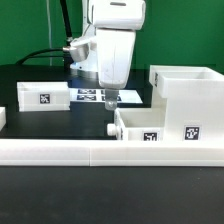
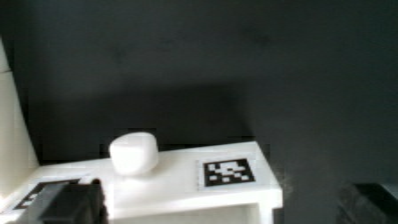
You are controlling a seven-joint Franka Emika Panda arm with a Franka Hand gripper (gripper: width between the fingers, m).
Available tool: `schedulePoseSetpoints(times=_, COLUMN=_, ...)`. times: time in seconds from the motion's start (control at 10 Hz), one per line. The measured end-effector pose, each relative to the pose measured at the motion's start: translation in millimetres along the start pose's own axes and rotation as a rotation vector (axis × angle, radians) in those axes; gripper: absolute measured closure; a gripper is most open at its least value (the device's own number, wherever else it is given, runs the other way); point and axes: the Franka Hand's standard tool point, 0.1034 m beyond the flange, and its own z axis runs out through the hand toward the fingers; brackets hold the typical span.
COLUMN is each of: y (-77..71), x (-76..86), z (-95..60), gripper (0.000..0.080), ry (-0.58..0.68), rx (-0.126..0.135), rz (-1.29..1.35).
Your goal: Assemble drawer
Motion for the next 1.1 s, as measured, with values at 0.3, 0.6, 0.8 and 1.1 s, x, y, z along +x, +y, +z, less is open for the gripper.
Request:
schedulePoseSetpoints(times=0.3, y=16.6, x=-28.8, z=20.0, gripper=0.015, ry=0.104, rx=-0.01, rz=-0.073)
schedulePoseSetpoints(times=0.6, y=24.5, x=-42.8, z=23.6, gripper=0.015, ry=0.208, rx=-0.005, rz=-0.083)
schedulePoseSetpoints(times=0.8, y=25.0, x=-28.4, z=25.2, gripper=0.015, ry=0.225, rx=-0.001, rz=-0.063)
schedulePoseSetpoints(times=1.1, y=25.2, x=-2.5, z=30.1, gripper=0.015, ry=0.242, rx=0.005, rz=-0.05)
